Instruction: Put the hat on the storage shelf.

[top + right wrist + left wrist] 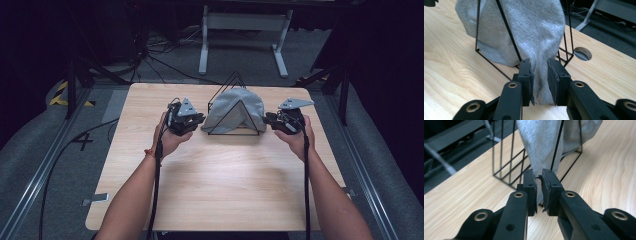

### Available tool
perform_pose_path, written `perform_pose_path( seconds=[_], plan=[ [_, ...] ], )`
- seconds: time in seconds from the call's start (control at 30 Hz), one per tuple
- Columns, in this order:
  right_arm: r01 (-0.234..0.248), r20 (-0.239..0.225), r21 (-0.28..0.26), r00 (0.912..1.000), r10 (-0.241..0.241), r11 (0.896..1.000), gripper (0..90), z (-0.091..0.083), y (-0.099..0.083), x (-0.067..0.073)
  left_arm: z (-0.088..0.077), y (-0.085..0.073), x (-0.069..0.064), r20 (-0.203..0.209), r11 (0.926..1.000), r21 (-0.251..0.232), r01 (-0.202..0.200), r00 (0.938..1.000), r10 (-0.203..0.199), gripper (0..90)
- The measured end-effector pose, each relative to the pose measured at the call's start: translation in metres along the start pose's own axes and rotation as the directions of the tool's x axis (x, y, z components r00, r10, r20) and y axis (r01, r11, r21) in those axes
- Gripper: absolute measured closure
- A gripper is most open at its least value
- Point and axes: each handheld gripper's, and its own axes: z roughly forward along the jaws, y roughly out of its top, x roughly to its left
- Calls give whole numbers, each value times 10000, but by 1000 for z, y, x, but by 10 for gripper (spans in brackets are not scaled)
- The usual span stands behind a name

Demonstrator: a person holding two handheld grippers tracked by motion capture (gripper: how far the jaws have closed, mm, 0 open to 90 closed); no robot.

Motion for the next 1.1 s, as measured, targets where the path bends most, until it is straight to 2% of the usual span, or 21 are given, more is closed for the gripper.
perform_pose_path(
  seconds=[0.07,0.23,0.3,0.4,0.47,0.57,0.67,0.73,0.77,0.8,0.83,0.87,0.93,0.97,1.03,1.07,1.1],
  plan=[
    [50,62,54,10000,-50,10000,722,-5,-2,0,-7,-3,-1,-82,9997,99,-229,9997,230,812],
    [115,121,44,9999,-116,9999,698,-24,-11,0,-26,-17,-5,-20,9991,365,-231,9997,231,782],
    [291,108,167,9995,-293,9994,689,-31,-18,2,-32,-24,-5,-161,9974,635,-345,9992,356,754],
    [391,96,245,9992,-394,9989,668,-41,-28,4,-40,-35,-7,-262,9965,826,-142,9995,164,694],
    [417,88,316,9991,-420,9986,650,-47,-38,6,-47,-41,-7,-236,9939,1046,-342,9990,369,664],
    [490,135,479,9987,-497,9977,632,-53,-46,8,-54,-46,-9,-315,9918,1231,-345,9988,386,599],
    [573,259,458,9980,-585,9973,595,-64,-59,12,-66,-57,-12,-586,9854,1666,-342,9973,445,558],
    [480,273,349,9984,-490,9982,577,-74,-71,13,-71,-62,-15,-544,9851,1701,-254,9979,352,528],
    [480,273,349,9984,-490,9982,577,-74,-71,13,-73,-64,-16,-565,9842,1744,-314,9975,418,528],
    [420,347,438,9985,-435,9982,555,-79,-79,14,-76,-68,-19,-626,9817,1875,-335,9970,460,480],
    [420,347,438,9985,-435,9982,555,-79,-79,14,-78,-71,-20,-588,9804,1933,-389,9970,512,480],
    [443,423,536,9980,-465,9976,536,-83,-88,16,-81,-78,-24,-599,9772,2066,-491,9962,628,455],
    [391,452,656,9981,-421,9971,516,-86,-94,17,-82,-80,-25,-614,9758,2135,-467,9962,611,410],
    [391,452,656,9981,-421,9971,516,-86,-94,17,-84,-84,-26,-574,9742,2218,-427,9967,568,410],
    [328,503,903,9980,-374,9954,466,-89,-108,18,-86,-92,-27,-621,9693,2432,-368,9966,534,386],
    [302,462,1030,9983,-351,9942,447,-91,-117,19,-87,-96,-27,-716,9665,2553,-248,9964,445,363],
    [230,504,1047,9983,-284,9942,434,-92,-121,20,-88,-103,-26,-646,9642,2652,-58,9976,237,350]
  ],
)
